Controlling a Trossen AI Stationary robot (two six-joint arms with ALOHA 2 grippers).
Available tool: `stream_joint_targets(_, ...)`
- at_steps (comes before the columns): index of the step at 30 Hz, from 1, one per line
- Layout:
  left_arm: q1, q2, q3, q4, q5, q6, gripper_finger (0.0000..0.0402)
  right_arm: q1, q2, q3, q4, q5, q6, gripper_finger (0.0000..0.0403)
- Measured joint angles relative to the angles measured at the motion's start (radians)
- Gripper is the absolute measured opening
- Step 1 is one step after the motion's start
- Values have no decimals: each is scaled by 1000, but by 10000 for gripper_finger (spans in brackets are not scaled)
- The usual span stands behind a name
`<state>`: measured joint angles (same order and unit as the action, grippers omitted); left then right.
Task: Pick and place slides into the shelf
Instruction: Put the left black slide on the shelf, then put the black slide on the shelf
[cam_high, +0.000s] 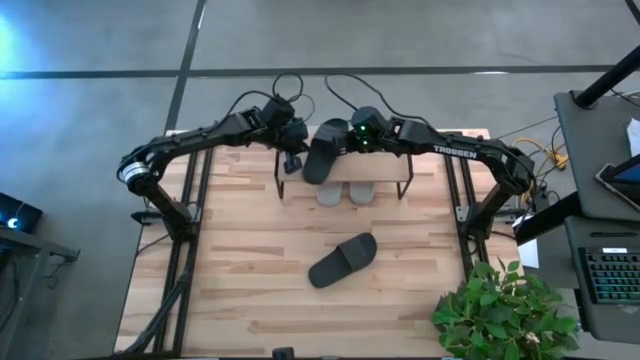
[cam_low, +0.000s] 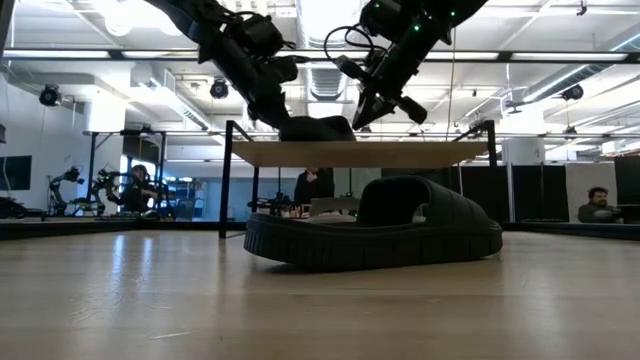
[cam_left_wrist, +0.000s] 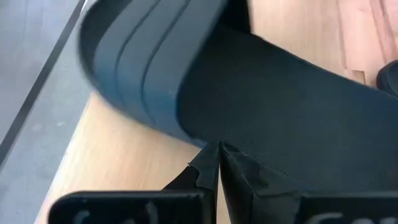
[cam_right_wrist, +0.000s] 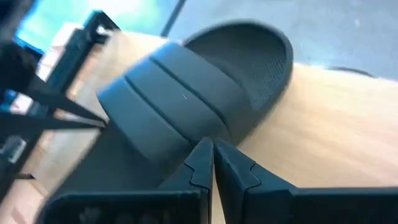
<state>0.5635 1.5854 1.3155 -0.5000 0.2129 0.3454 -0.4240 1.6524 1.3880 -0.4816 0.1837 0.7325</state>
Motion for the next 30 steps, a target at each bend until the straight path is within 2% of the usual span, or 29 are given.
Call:
stream_joint_targets(5, -26, 2, -1, 24, 27, -1, 1, -3, 0, 0, 61, 1, -11, 9)
stream_joint_targets(14, -46, 0, 0, 58, 10, 0, 1, -5, -3, 0, 34, 1, -12, 9)
stream_joint_targets(17, -45, -14, 6, 18, -47, 1, 1, -4, -22, -1, -50, 1, -21, 9)
stream_joint_targets(19, -44, -31, 11, -19, -48, 1, 1, 2, -47, -1, -124, 0, -31, 9)
stream_joint_targets(25, -82, -91, 6, -63, 42, -23, 1, 90, -128, -1, -339, -34, -33, 9)
stream_joint_targets(30, -140, -130, 7, -40, 93, -132, 1, 252, -195, -1, -568, -15, -4, 9)
